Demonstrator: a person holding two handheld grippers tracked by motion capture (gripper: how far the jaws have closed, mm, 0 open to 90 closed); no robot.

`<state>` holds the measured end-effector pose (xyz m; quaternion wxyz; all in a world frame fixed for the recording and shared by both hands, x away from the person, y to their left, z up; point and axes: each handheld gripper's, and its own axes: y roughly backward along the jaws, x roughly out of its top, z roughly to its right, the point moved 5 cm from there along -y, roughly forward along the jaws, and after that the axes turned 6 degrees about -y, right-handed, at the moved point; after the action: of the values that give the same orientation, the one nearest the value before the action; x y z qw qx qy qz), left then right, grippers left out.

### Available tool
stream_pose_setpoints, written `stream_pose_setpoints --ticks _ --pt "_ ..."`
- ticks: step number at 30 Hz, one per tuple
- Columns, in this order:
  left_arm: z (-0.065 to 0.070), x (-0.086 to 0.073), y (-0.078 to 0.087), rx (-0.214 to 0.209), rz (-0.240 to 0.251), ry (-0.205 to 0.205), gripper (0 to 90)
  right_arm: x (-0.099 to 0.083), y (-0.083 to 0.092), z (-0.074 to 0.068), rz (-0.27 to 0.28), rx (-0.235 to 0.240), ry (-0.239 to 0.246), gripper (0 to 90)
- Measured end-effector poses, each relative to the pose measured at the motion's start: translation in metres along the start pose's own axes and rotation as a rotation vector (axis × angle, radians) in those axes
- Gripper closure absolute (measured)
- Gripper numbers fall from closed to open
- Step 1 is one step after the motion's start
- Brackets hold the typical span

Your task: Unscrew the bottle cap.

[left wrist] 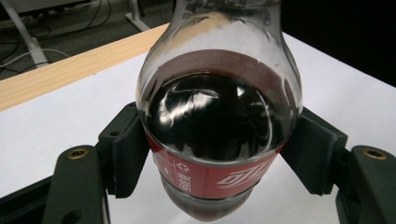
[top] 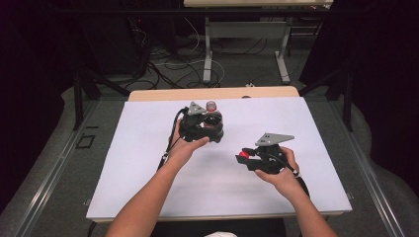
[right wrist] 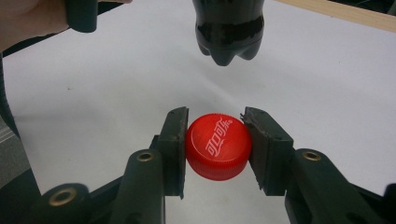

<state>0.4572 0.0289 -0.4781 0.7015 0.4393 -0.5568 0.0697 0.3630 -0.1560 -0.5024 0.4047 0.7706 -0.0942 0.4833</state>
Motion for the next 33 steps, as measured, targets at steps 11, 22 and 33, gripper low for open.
stream_pose_setpoints --ticks 11,22,33 --pt "-0.015 -0.006 -0.032 0.055 0.004 0.014 29.9 -0.002 -0.001 0.002 -0.002 0.002 -0.008 60.9" --pt "-0.014 -0.016 -0.059 0.067 -0.017 0.019 29.8 -0.004 -0.005 0.003 -0.01 0.002 -0.009 60.9" --pt "-0.008 -0.028 -0.074 0.066 -0.047 0.009 29.7 -0.003 -0.004 0.004 -0.008 -0.001 -0.002 60.9"
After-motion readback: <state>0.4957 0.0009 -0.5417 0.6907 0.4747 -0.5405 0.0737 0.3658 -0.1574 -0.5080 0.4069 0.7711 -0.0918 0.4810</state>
